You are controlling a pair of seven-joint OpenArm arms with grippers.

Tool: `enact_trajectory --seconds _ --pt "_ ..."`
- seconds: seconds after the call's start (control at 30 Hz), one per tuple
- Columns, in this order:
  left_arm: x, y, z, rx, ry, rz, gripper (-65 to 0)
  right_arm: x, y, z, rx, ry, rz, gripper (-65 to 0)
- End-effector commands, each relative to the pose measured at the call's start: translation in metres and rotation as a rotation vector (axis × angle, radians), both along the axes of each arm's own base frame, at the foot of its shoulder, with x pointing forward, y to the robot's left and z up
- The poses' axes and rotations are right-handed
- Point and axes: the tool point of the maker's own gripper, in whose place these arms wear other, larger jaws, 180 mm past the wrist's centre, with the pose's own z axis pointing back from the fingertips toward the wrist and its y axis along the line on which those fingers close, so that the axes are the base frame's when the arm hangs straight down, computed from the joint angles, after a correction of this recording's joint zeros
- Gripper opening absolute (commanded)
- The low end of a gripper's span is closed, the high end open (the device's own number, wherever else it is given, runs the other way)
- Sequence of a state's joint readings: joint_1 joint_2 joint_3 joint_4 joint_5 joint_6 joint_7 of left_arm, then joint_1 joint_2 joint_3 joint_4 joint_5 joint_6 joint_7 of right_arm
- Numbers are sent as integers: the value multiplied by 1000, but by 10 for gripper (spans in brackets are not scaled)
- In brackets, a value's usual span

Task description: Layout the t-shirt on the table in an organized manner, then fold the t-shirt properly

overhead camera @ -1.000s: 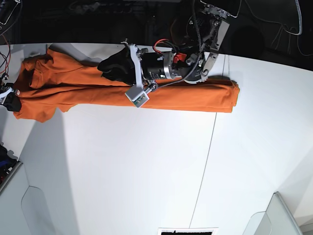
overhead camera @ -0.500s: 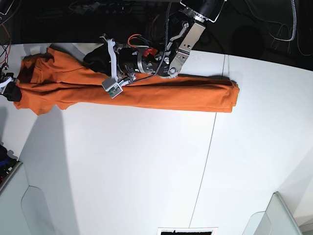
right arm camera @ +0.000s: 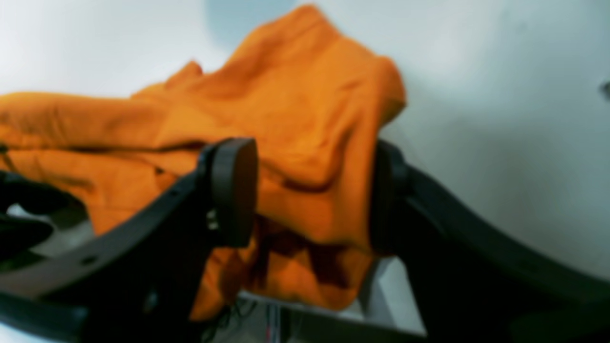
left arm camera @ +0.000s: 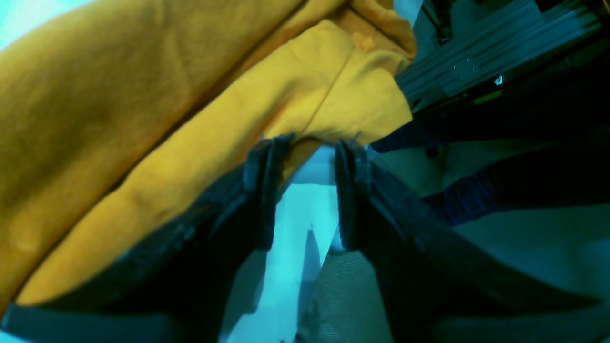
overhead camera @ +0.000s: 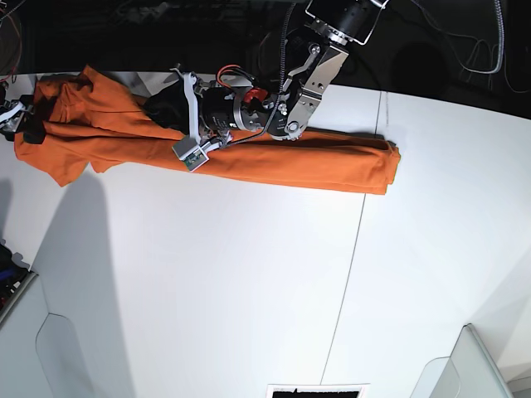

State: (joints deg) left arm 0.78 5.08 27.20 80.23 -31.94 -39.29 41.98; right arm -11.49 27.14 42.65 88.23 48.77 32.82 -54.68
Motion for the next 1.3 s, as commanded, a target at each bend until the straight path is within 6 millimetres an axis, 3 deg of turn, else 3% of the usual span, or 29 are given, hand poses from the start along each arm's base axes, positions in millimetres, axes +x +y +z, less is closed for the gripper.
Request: enact_trajectory --seconds 0.0,0.3,0.47,0.6,0.77,0.87,1.03,1.1,1.23,1.27 --pt "6 -9 17 -56 -26 1 -421 14 -11 23 -25 -78 -13 -312" --pt "1 -4 9 -14 -11 -24 -421 30 -21 39 -54 -154 -40 -312" --pt "1 -5 10 -20 -8 -23 -421 55 -33 48 -112 -232 -100 -312" --pt "1 -5 10 -21 -8 -23 -421 82 -21 26 -107 -176 -67 -312" --pt "0 -5 10 -20 -7 -23 -421 107 0 -20 -100 -31 -18 -312" --pt "0 -5 10 -20 -7 -23 -421 109 13 -41 -91 39 23 -312" --pt "2 -5 10 -20 -13 -21 -421 101 22 -52 -90 78 56 -322" --pt "2 -4 10 -15 -15 -22 -421 98 23 -54 -87 90 58 -401" --pt "2 -3 6 10 -28 -27 -421 93 25 -57 -77 123 70 -648" --pt "3 -2 6 13 -32 -27 -421 92 26 -58 -76 131 73 -650"
